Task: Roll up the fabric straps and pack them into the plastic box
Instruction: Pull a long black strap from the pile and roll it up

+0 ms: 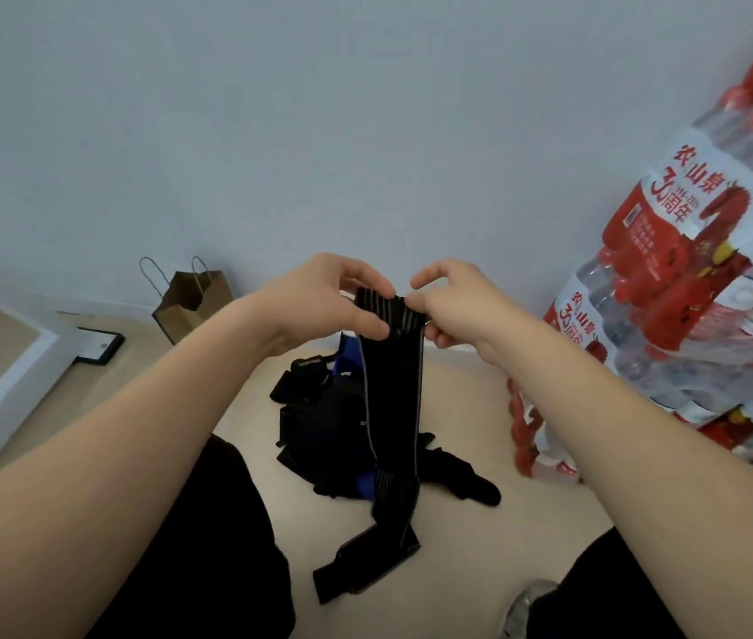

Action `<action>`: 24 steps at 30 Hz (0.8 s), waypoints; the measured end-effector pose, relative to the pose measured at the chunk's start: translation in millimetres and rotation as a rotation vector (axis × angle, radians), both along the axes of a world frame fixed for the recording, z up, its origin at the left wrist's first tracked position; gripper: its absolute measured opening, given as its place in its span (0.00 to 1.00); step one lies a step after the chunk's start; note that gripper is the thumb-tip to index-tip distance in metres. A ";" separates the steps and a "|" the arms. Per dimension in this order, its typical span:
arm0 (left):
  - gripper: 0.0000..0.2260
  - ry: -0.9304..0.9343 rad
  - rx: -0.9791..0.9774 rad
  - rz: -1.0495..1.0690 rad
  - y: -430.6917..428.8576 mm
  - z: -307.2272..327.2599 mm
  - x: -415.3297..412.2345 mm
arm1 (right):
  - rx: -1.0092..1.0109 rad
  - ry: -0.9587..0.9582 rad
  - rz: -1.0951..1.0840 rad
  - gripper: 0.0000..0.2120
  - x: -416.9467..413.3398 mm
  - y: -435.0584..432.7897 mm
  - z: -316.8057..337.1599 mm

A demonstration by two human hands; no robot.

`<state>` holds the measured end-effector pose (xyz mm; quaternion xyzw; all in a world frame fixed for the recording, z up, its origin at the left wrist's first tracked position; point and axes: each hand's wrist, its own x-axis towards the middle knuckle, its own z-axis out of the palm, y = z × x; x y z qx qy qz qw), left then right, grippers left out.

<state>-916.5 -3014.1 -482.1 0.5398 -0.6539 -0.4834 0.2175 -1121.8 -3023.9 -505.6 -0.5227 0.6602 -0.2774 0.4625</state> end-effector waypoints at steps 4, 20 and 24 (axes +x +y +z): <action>0.18 -0.028 -0.043 -0.010 -6.4 -1.4 -2.0 | 0.050 -0.081 -0.046 0.05 0.9 -6.2 -1.0; 0.13 -0.033 -0.217 0.026 -22.1 -2.8 -10.7 | -0.235 -0.172 0.204 0.07 -25.5 1.1 25.6; 0.09 0.079 -0.199 0.068 -7.7 0.3 -3.3 | -0.408 -0.132 0.175 0.05 -21.9 6.5 23.2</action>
